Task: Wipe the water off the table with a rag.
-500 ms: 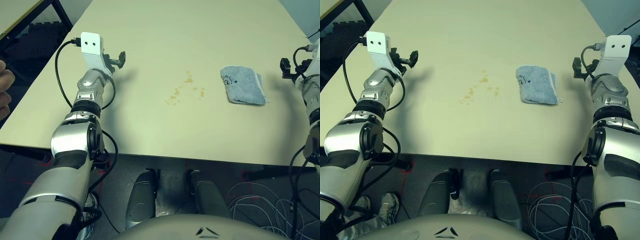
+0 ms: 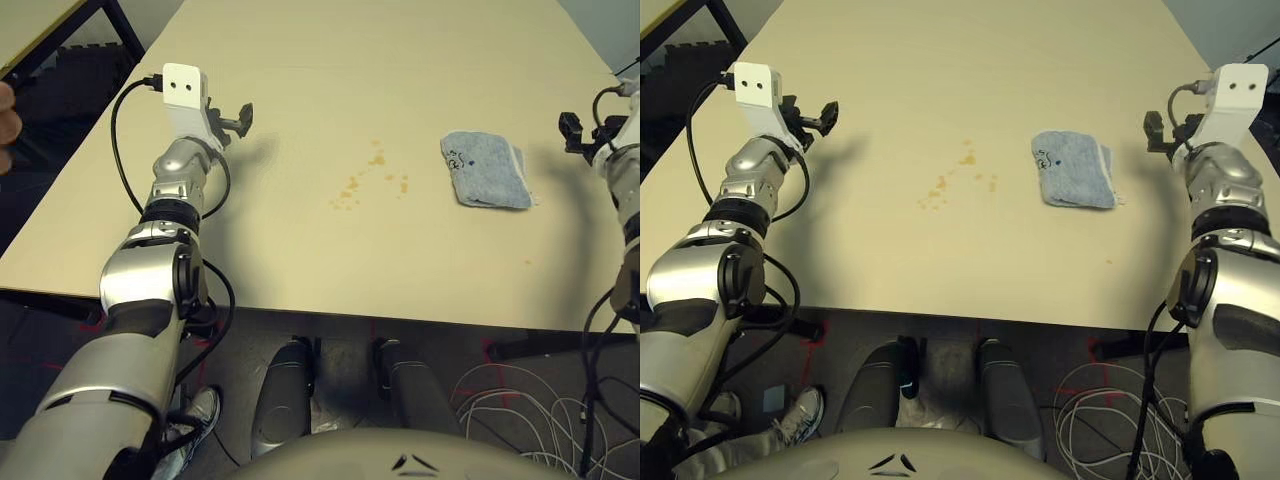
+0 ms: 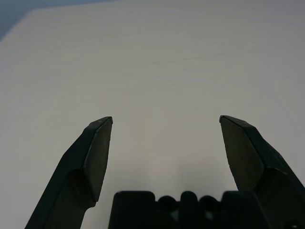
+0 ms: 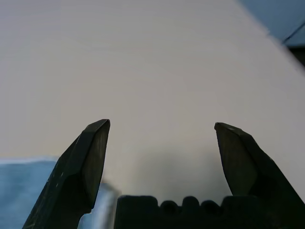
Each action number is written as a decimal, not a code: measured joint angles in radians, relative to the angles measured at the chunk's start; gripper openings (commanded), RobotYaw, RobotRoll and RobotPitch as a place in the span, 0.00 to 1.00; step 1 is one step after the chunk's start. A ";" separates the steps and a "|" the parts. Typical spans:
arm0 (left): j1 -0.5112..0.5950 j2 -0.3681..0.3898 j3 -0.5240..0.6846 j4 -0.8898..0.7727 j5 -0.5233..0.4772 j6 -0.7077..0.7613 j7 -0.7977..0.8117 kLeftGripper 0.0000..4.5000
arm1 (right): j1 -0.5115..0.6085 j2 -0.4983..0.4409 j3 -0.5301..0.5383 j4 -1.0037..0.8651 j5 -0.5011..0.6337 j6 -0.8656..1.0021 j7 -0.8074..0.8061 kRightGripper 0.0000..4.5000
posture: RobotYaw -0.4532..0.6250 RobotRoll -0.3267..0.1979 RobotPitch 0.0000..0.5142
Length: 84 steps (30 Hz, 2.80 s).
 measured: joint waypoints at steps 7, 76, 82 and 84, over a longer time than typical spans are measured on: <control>-0.116 0.060 -0.088 -0.003 0.031 0.090 -0.420 1.00 | -0.022 -0.060 0.099 0.011 -0.057 0.291 0.236 0.99 | 0.44 0.62 0.36; -0.151 0.093 -0.228 -0.067 0.065 0.190 -0.843 1.00 | -0.161 0.210 0.152 -0.013 -0.052 0.633 0.252 0.00 | 0.49 0.62 0.37; -0.155 0.085 -0.223 -0.065 0.065 0.190 -0.833 1.00 | -0.309 0.282 0.131 -0.130 0.017 0.747 0.219 0.00 | 0.46 0.62 0.36; -0.162 0.077 -0.223 -0.065 0.065 0.189 -0.829 1.00 | -0.318 0.334 0.131 -0.205 0.044 0.806 0.210 0.00 | 0.46 0.62 0.36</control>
